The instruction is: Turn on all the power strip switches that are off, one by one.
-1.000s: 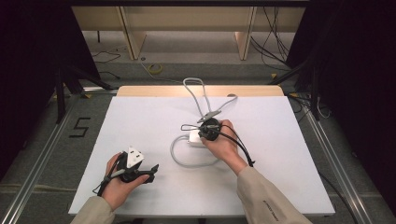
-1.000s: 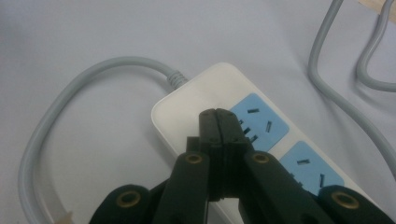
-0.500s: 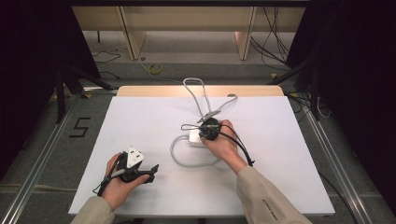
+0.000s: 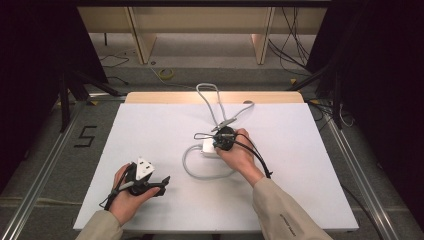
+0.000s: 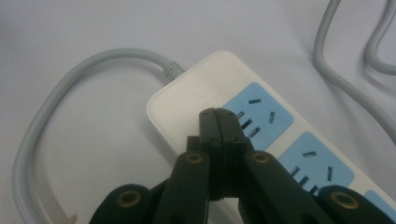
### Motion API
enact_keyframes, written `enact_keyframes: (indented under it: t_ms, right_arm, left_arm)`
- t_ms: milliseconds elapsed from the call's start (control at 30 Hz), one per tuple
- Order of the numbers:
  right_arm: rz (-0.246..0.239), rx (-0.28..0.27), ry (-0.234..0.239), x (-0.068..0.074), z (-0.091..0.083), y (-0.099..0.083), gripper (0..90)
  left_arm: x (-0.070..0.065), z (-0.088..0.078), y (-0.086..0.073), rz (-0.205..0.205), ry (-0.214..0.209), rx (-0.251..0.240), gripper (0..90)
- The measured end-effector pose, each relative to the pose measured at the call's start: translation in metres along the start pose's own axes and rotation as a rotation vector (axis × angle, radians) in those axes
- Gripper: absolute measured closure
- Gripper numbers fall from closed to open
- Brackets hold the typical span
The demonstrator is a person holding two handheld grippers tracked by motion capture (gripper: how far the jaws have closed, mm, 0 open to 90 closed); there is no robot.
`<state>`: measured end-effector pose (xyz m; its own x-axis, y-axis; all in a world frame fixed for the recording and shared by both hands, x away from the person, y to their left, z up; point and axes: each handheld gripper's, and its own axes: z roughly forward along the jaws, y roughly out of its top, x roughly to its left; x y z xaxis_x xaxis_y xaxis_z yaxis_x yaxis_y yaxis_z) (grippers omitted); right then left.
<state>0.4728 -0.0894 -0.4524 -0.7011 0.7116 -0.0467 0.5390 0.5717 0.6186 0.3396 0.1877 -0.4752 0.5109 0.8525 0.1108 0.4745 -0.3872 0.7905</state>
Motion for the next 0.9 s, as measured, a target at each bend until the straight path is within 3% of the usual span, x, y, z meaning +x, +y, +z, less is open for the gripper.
enact_keyframes:
  t_ms: [367,733,900]
  right_arm:
    - [-0.009,0.008,-0.023,0.004,0.001,0.0,90.0]
    - [-0.004,0.019,-0.007,0.006,0.001,0.0,90.0]
    - [-0.038,0.015,-0.057,0.01,0.005,0.003,90.0]
  left_arm:
    - [-0.001,0.0,0.0,0.0,0.0,0.0,18.5]
    - [-0.002,0.0,0.001,-0.004,-0.001,-0.007,18.6]
    - [-0.002,-0.001,0.0,-0.007,-0.003,-0.008,18.6]
